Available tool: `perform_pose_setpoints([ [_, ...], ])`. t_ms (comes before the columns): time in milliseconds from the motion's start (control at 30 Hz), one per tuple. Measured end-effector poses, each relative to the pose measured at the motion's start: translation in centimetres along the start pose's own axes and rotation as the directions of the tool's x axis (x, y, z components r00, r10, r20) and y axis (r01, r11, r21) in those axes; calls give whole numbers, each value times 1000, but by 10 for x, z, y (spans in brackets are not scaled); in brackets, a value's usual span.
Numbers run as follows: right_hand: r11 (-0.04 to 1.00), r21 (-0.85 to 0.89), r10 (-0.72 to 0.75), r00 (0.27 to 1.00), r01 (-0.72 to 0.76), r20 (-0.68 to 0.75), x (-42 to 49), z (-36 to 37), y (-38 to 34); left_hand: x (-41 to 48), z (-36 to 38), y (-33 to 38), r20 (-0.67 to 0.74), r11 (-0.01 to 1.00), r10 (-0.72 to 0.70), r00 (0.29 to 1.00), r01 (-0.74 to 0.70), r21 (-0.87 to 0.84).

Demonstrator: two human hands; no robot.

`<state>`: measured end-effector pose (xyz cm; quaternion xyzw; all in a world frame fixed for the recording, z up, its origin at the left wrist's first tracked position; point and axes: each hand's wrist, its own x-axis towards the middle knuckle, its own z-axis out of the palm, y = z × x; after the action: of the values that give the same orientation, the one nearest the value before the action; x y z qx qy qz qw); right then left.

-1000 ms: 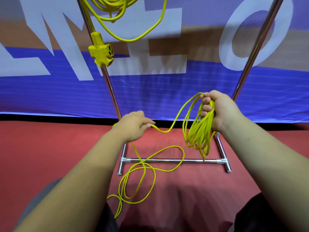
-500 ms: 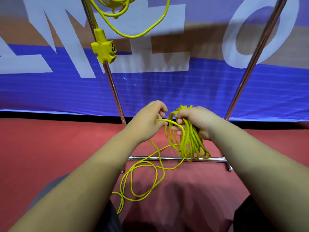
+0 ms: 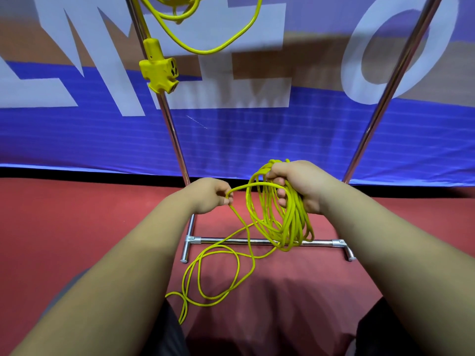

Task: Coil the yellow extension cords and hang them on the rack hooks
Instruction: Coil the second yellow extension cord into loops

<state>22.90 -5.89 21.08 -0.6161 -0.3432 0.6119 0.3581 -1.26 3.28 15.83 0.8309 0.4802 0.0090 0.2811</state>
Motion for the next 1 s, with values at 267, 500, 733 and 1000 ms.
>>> perform_pose_setpoints([
  [267,998,22,58,991,-61,118,-9,2,0,0,-14,32,-386,943,315,867,-332,25],
  [500,983,176,29,993,-49,117,-11,11,0,-7,-13,54,-376,899,420,826,-436,47],
  [733,984,180,-56,976,18,209,-12,13,-4,-12,-22,49,-343,888,450,825,-454,73],
  [1000,995,100,-13,969,-12,245,-16,9,-11,-7,-32,21,-459,962,260,849,-183,205],
])
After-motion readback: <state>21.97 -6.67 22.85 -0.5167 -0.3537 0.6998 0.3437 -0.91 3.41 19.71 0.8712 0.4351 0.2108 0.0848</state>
